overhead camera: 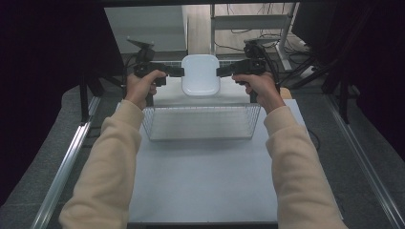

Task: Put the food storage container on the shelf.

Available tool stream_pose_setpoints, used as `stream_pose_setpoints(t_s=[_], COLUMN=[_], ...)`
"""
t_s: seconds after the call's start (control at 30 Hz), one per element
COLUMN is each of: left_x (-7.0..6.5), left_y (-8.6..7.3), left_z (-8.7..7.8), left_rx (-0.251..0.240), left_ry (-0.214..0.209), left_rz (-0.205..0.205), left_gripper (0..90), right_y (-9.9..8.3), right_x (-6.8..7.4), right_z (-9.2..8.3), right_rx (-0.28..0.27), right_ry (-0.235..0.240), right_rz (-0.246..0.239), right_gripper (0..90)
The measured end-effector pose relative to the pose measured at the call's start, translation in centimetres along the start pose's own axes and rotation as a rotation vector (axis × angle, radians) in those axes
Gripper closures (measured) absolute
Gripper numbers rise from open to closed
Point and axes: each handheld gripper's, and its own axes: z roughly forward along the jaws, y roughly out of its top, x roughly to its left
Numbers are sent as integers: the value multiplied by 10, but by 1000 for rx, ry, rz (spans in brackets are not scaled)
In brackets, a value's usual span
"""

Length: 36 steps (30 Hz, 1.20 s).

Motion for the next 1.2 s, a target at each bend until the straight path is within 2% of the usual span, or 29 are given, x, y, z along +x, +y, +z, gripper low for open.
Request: stream_pose_setpoints(t_s=[0.2,0.43,0.5,0.57,0.67,0.73,0.77,0.8,0.83,0.87,0.93,1.03,1.17,1.2], left_x=[26,43,46,47,46,44,42,39,34,30,21,11,-3,-6], left_y=[8,9,9,9,9,8,8,8,7,7,6,2,-13,-19], left_z=[7,15,17,18,18,19,19,18,16,13,6,-6,-24,-29], left_rx=[11,4,1,-10,-13,-13,-25,-49,-87,-108,-148,-177,-220,-218], left_ry=[-66,-98,-99,-102,-92,-85,-84,-67,-32,-12,27,63,127,122], left_rz=[-140,-208,-218,-222,-214,-202,-190,-168,-128,-105,-53,5,103,126], left_gripper=[747,708,691,690,687,653,621,554,488,414,356,303,292,293], right_y=[9,14,14,14,13,13,12,11,11,10,9,6,-5,-11], right_x=[-11,-16,-18,-20,-20,-18,-17,-15,-12,-6,3,18,30,32], right_z=[14,24,27,28,29,28,29,29,28,27,24,14,-4,-11], right_rx=[5,-5,-14,-21,-31,-30,-32,-36,-46,-64,-70,-100,-128,-129], right_ry=[1,-26,-30,-31,-28,-35,-41,-40,-51,-71,-106,-177,-161,-160], right_rz=[97,165,189,193,211,219,210,207,192,161,120,14,-93,-136], right_gripper=[728,715,711,699,695,686,654,577,496,407,317,255,233,227])
